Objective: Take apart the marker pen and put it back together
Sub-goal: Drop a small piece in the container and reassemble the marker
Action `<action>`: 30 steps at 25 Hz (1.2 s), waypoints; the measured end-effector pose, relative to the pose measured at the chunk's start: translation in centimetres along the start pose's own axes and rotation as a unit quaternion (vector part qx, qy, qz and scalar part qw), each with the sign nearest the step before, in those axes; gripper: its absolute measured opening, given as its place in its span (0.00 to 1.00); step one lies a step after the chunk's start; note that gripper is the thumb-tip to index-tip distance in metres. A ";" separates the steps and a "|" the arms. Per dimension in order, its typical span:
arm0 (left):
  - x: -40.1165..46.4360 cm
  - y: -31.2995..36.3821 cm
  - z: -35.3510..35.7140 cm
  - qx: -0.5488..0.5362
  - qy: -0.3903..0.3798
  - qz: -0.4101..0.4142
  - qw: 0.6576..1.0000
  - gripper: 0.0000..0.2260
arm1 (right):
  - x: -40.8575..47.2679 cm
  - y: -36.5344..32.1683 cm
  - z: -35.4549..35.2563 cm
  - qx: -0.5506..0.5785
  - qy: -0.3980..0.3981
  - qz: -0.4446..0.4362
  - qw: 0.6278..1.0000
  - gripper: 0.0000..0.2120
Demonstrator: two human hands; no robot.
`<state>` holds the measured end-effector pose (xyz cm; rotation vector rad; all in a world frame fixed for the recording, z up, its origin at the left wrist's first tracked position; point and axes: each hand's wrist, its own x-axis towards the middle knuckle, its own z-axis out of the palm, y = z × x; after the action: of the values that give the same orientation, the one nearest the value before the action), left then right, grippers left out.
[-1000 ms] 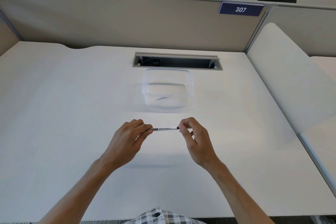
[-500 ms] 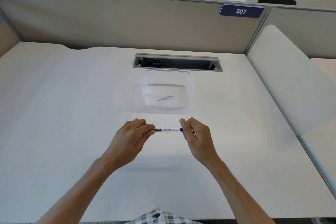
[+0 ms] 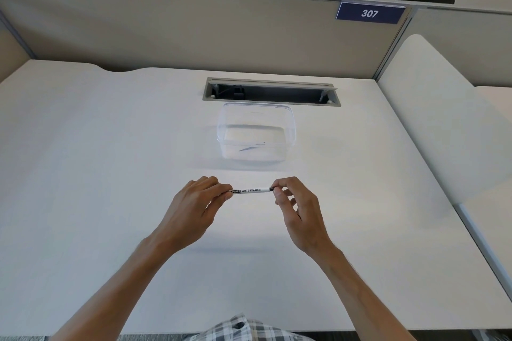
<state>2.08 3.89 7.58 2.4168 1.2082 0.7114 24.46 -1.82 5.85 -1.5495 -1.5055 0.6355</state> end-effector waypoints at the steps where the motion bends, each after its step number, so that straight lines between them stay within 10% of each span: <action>1: 0.0 0.1 0.0 -0.001 0.000 0.001 1.000 0.10 | 0.0 0.1 0.0 -0.001 0.001 0.000 1.000 0.06; 16: -0.2 0.6 -0.5 0.036 -0.010 0.031 0.999 0.13 | 0.4 0.1 0.4 0.011 0.010 0.036 0.999 0.25; 30: 0.0 0.5 -0.8 0.021 0.010 0.016 1.000 0.11 | 0.0 0.4 0.2 0.017 0.004 0.001 1.000 0.07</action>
<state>1.94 3.69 8.54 2.4732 1.2074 0.7291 24.52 -1.71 5.48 -1.5266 -1.4794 0.6525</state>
